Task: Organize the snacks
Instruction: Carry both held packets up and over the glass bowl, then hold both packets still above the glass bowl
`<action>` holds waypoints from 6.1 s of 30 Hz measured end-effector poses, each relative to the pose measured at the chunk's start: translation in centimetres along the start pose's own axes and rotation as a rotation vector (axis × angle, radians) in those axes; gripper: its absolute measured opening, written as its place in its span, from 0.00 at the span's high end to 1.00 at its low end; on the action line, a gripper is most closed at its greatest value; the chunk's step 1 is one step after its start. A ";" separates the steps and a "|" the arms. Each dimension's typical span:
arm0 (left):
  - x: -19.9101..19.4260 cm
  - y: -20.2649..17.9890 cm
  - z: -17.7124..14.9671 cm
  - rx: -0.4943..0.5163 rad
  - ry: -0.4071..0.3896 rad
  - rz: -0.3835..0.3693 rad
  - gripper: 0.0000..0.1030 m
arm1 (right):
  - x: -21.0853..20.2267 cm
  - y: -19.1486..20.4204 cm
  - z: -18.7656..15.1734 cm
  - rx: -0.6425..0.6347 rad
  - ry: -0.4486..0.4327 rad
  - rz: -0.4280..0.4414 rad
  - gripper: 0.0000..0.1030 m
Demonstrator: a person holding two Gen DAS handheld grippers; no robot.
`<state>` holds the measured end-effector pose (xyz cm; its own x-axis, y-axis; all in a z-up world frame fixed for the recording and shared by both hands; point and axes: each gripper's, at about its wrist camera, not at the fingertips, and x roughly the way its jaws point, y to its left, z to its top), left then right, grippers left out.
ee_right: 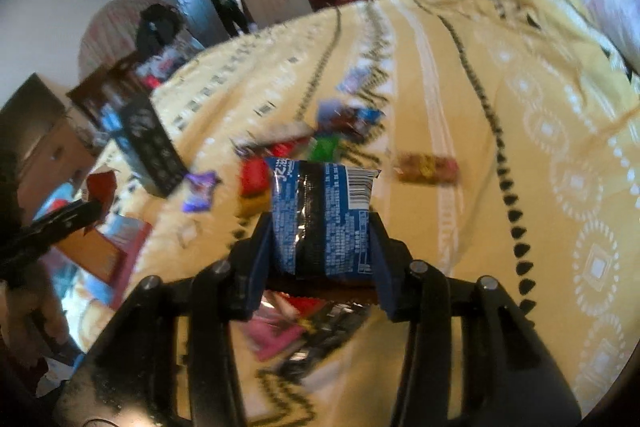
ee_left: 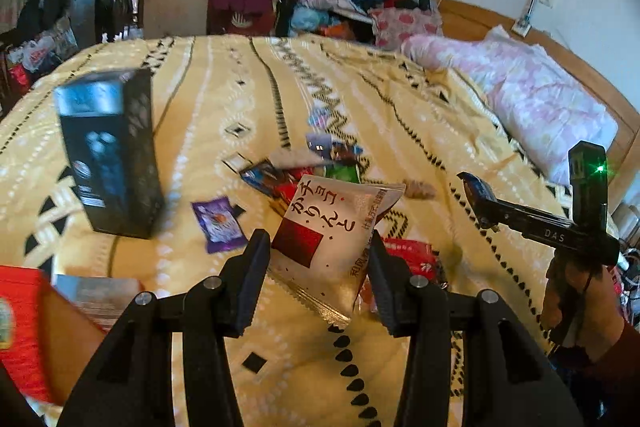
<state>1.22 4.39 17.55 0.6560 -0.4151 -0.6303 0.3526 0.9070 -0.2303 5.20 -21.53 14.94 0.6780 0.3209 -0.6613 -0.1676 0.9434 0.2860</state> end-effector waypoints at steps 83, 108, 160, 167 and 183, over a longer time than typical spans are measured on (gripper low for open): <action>-33.9 35.8 -8.6 -0.559 -0.243 0.680 0.52 | 4.8 59.3 0.8 -0.700 0.155 0.626 0.56; -33.8 35.7 -8.6 -0.557 -0.243 0.680 0.52 | 5.1 59.6 0.4 -0.702 0.159 0.623 0.56; -33.2 36.1 -8.4 -0.559 -0.240 0.669 0.52 | 5.2 59.4 -0.6 -0.704 0.174 0.619 0.55; -33.3 36.2 -8.4 -0.563 -0.238 0.669 0.52 | 5.4 59.3 -0.9 -0.705 0.181 0.618 0.55; -33.0 36.3 -8.4 -0.567 -0.229 0.672 0.52 | 5.6 59.5 -1.3 -0.709 0.189 0.616 0.55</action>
<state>-13.24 51.58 23.73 0.7427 0.2650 -0.6149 -0.4940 0.8368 -0.2361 -1.89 36.51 27.39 0.2099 0.7269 -0.6539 -0.8924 0.4157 0.1756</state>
